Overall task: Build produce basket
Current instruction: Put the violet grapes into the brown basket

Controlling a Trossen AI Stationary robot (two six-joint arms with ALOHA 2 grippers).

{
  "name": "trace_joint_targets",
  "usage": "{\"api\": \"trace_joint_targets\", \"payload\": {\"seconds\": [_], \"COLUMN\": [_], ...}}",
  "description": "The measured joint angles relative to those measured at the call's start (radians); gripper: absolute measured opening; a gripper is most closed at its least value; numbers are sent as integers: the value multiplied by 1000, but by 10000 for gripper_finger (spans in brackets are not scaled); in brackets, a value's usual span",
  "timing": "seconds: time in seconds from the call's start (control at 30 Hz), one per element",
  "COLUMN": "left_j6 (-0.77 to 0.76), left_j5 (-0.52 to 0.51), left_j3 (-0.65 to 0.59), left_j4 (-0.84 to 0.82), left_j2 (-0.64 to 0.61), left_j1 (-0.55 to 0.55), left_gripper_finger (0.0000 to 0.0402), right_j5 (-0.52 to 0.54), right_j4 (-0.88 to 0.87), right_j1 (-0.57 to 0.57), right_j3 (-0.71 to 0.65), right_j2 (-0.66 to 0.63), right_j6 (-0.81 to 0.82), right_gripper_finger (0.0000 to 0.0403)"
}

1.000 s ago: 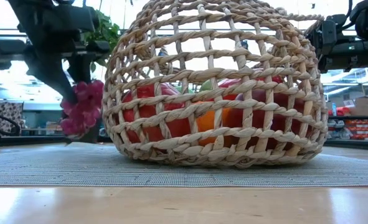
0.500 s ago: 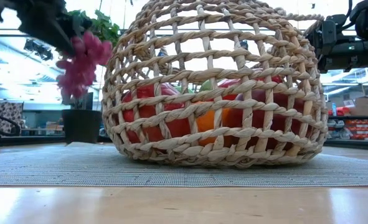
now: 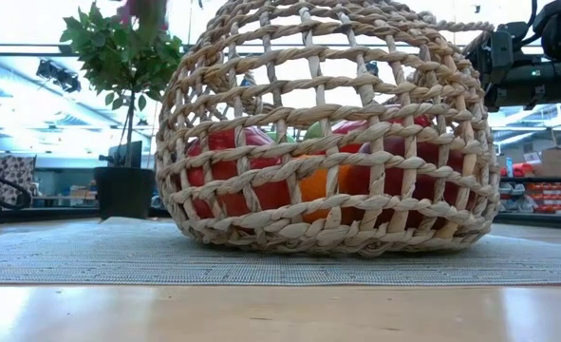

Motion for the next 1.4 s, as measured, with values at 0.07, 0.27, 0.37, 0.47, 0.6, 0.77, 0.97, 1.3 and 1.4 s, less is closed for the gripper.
{"api": "trace_joint_targets", "payload": {"seconds": [0.07, 0.27, 0.37, 0.47, 0.6, 0.77, 0.97, 1.3, 1.4], "left_j6": [27, 52, 37, -6, -57, -58, -70, -162, -165], "left_j5": [0, 0, 0, -6, -7, -7, -8, 16, 48], "left_j3": [0, 0, 0, 0, 0, 0, 0, 83, 125], "left_j4": [79, 285, 364, 457, 549, 628, 771, 839, 818], "left_j2": [-6, 12, 31, 58, 101, 172, 287, 486, 550], "left_j1": [0, 0, 2, 11, 24, 53, 131, 315, 341], "left_gripper_finger": [134, 135, 135, 135, 135, 135, 135, 135, 135], "right_j5": [0, 0, 0, 0, 0, 0, 0, 0, 0], "right_j4": [0, 0, 0, 0, 0, 0, 0, 0, 0], "right_j1": [0, 0, 0, 0, 0, 0, 0, 0, 0], "right_j3": [0, 0, 0, 0, 0, 0, 0, 0, 0], "right_j2": [0, 0, 0, 0, 0, 0, 0, 0, 0], "right_j6": [0, 0, 0, 0, 0, 0, 0, 0, 0], "right_gripper_finger": [394, 394, 394, 394, 394, 394, 394, 394, 394]}}
